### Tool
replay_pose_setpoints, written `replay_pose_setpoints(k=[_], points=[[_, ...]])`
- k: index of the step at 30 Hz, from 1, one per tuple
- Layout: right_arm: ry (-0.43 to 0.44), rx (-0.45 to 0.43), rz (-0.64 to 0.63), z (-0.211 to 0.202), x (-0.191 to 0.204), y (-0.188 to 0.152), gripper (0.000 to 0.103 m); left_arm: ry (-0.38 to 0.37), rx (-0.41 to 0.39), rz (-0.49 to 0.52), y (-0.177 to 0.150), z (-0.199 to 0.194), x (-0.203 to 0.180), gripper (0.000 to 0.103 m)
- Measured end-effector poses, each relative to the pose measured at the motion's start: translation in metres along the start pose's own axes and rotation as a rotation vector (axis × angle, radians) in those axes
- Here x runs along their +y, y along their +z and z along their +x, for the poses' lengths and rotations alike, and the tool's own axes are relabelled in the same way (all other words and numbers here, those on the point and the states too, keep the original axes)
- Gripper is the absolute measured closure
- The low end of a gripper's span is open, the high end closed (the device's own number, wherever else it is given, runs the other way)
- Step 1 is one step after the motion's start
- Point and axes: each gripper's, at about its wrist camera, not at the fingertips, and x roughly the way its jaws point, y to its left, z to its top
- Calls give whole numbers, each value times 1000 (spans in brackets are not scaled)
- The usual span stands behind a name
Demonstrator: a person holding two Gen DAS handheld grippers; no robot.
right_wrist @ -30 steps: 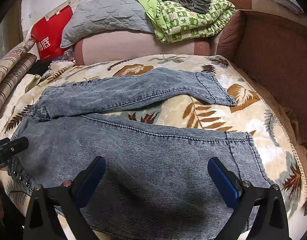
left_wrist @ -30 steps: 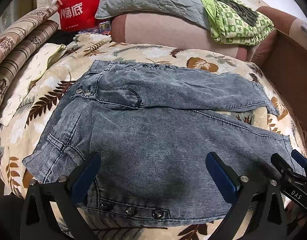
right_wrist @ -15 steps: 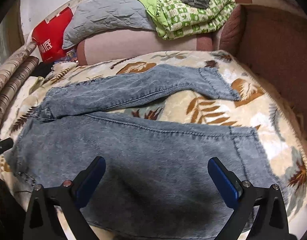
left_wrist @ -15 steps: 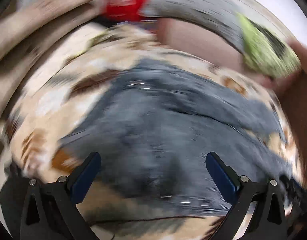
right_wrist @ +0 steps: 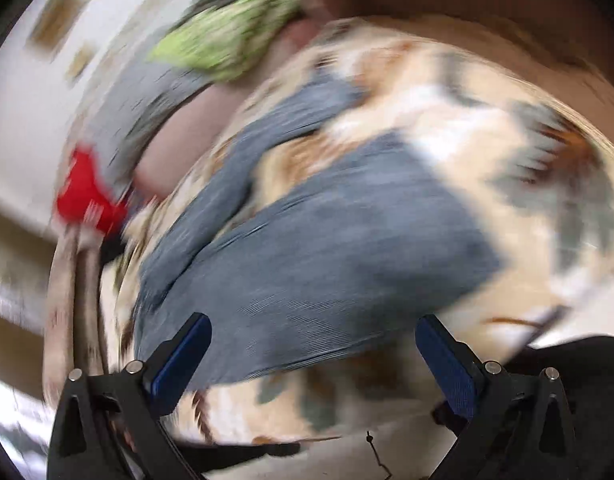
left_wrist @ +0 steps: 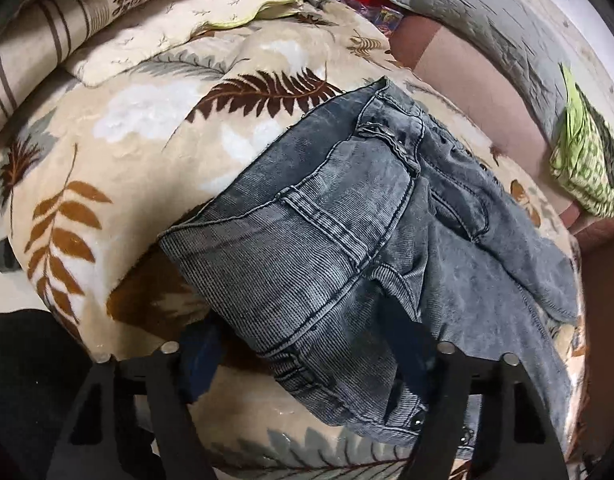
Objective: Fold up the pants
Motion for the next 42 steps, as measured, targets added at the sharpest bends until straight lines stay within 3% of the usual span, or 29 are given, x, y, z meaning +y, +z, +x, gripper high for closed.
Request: replay_pose_setpoints(k=[3,5,6,7,8,9,10,11,12,13,14,18,21,22,23,24,25,26,27,29,31,33,35,37,39,40,41,42], points=[[9,-7,152,1,-35,20,0,-21,4,-6,0,3,2,23],[-12,-4,200,9,-46,29,2,-18,11,50,-2,6,-5,17],[4,0,217,14,-49,33,6,-8,16,79,-4,7,-9,15],[22,14,240,20,-52,36,22,2,18,96,-4,8,-11,15],[11,28,257,24,-53,36,31,6,17,99,-5,8,-11,15],[-9,28,267,27,-54,37,33,3,15,89,-4,7,-10,16],[-21,21,253,27,-51,39,47,10,12,80,-2,7,-9,29],[-31,21,230,27,-47,41,78,30,4,78,-1,4,-8,45],[-21,30,205,27,-42,45,85,32,1,75,1,1,-6,68],[-31,36,181,26,-36,50,85,-22,20,64,7,-1,-3,83],[-49,25,141,23,-31,54,85,-38,19,65,9,-4,-4,84],[-150,-123,-94,-8,9,78,85,-24,-129,114,3,-48,-16,85],[-283,-163,-219,-3,17,84,82,-6,-105,126,-13,-49,-16,83],[-323,-121,-220,12,10,86,75,31,-64,135,-19,-37,-14,78],[-353,-70,-195,26,-3,85,55,60,-4,138,-23,-21,-9,77],[-408,10,-144,43,-21,85,47,74,51,112,-24,-8,-1,70],[-403,45,-97,45,-27,88,44,61,55,92,-23,-8,5,65],[-384,10,-101,38,-25,91,32,54,39,83,-20,-13,7,59],[-389,-54,-129,26,-17,95,27,76,10,95,-16,-21,3,45],[-433,-157,-174,3,-2,100,25,102,-82,148,-10,-41,-9,39],[-349,-210,-194,-11,16,106,23,128,-189,204,-7,-63,-23,32],[-225,-183,-211,-9,30,111,18,102,-272,257,-4,-76,-41,24],[-97,-116,-218,8,36,111,15,61,-297,317,-2,-73,-56,21],[-82,22,-166,49,19,112,13,68,-219,353,2,-43,-65,20],[-150,185,-60,87,-10,111,13,72,62,306,4,19,-55,21],[-131,148,-58,83,-10,114,13,65,108,277,4,33,-46,21],[-121,136,-67,78,-4,118,13,65,22,296,6,22,-46,21],[-95,131,-85,71,4,124,13,62,-4,311,14,14,-48,21]])
